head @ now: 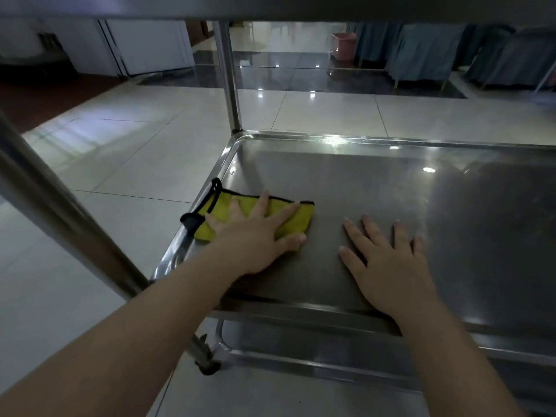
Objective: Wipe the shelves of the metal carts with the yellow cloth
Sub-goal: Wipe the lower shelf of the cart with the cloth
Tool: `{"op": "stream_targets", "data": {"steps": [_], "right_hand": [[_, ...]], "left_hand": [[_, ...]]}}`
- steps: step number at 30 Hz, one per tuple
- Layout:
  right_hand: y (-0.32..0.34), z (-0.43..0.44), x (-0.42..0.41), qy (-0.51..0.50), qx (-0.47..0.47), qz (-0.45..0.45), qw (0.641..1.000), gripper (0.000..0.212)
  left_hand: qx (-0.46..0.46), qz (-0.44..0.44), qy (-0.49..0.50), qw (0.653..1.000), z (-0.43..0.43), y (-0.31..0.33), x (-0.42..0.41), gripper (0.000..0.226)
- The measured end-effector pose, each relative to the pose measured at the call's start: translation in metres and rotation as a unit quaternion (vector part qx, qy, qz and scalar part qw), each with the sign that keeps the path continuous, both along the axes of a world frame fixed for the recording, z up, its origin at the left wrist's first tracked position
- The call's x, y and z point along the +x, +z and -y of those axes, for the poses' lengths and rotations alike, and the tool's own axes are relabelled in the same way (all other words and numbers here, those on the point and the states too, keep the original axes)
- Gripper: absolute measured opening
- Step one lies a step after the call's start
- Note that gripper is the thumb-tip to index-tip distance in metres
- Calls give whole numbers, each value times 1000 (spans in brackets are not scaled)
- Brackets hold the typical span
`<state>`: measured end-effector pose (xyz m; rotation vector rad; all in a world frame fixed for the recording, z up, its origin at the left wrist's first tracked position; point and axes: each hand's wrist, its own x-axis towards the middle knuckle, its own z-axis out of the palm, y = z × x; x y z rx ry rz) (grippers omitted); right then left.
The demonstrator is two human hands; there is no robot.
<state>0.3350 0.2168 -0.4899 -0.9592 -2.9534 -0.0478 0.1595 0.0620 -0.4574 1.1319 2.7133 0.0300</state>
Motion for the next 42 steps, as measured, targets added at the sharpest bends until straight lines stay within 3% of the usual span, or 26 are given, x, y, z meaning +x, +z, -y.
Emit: {"op": "stream_targets", "data": {"steps": [5, 10, 16, 20, 24, 27, 32, 37, 42], "right_hand": [[-1, -5, -6, 4, -13, 4, 1000, 70], [6, -11, -13, -14, -56, 7, 998, 65], [7, -13, -15, -16, -66, 7, 998, 63], [8, -10, -15, -16, -56, -2, 998, 65], [14, -8, -11, -2, -81, -32, 996, 61], [20, -35, 19, 6, -123, 1, 992, 65], [24, -64, 72, -65, -106, 33, 992, 78], [20, -63, 70, -65, -105, 35, 992, 79], [15, -66, 71, -61, -100, 24, 993, 77]], "left_hand": [[15, -5, 53, 998, -75, 9, -63, 72], [13, 2, 56, 998, -112, 12, -74, 68], [7, 27, -21, 999, -32, 10, 1, 51], [21, -21, -38, 999, 34, -4, 72, 52], [7, -21, -6, 1000, 28, 0, 80, 57], [4, -20, -7, 1000, 24, 1, 78, 57], [-7, 4, -18, 1000, 21, 7, 77, 54], [14, 1, -57, 998, -48, 4, 85, 47], [26, 41, -22, 999, -172, 13, 38, 51]]}}
